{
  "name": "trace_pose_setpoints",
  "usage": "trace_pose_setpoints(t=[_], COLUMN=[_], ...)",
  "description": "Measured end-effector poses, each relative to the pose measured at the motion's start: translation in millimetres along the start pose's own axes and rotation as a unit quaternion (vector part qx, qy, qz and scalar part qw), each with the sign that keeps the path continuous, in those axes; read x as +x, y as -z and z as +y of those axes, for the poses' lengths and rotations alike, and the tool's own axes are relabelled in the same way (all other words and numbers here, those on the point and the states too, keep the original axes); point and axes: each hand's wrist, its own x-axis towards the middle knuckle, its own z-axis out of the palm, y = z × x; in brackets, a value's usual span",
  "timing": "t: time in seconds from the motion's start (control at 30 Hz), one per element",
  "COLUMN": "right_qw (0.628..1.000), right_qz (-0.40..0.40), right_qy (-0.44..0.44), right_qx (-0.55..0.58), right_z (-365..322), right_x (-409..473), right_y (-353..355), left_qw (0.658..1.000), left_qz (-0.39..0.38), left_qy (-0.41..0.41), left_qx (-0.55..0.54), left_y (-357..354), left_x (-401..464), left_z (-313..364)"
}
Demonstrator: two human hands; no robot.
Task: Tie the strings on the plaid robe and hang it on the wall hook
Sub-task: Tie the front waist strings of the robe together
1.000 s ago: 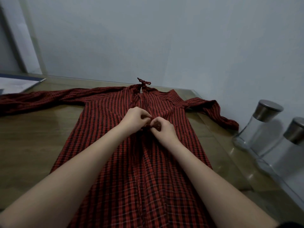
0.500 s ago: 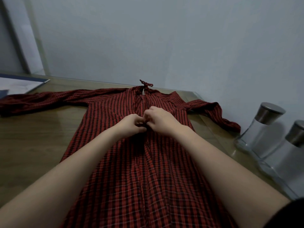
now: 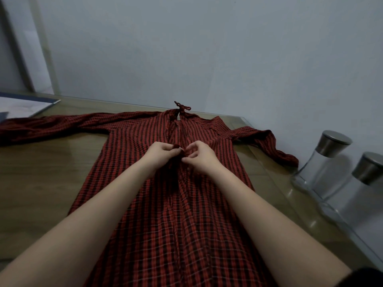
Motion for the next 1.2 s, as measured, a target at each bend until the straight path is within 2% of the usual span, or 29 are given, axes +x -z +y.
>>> trace_pose_setpoints(t=[0.1,0.17,0.23,0.47,0.63,0.77,0.87,1.0,1.1,1.2], right_qw=[0.999,0.996,0.994,0.999,0.996,0.988,0.984,0.983,0.988,0.997], right_qz=[0.028,0.071,0.102,0.023,0.03,0.022,0.021,0.039,0.052,0.063], right_qy=[0.001,0.019,0.037,0.038,0.008,-0.019,-0.025,-0.034,-0.027,0.002], right_qx=[0.041,0.056,0.01,-0.025,0.079,0.15,0.176,0.178,0.146,0.051], right_z=[6.9,6.7,5.4,2.2,1.6,1.4,0.2,0.8,1.9,0.7], right_x=[-3.8,-5.8,-7.3,-12.2,-13.1,-16.8,-16.9,-13.1,-8.8,-6.4], right_y=[-9.8,-11.4,-7.7,-1.6,-7.5,-11.2,-14.5,-19.3,-22.4,-21.3], left_qw=[0.994,0.993,0.992,0.968,0.969,0.982,0.996,0.989,0.987,0.99], left_qz=[0.0,0.015,0.034,0.036,0.013,0.045,0.074,0.11,0.122,0.125], left_qy=[0.033,0.046,0.065,0.145,0.139,0.087,0.014,-0.039,-0.029,-0.006], left_qx=[-0.102,-0.11,-0.107,-0.202,-0.205,-0.164,-0.054,0.089,0.099,0.067], left_y=[0.2,-0.1,2.0,5.3,11.0,9.9,6.5,4.6,4.3,4.2], left_x=[-1.3,-1.5,-0.2,3.3,-2.1,-3.8,-5.1,-1.0,-0.4,0.4], left_z=[2.2,3.4,3.1,3.0,6.2,7.7,4.5,0.9,2.0,0.4])
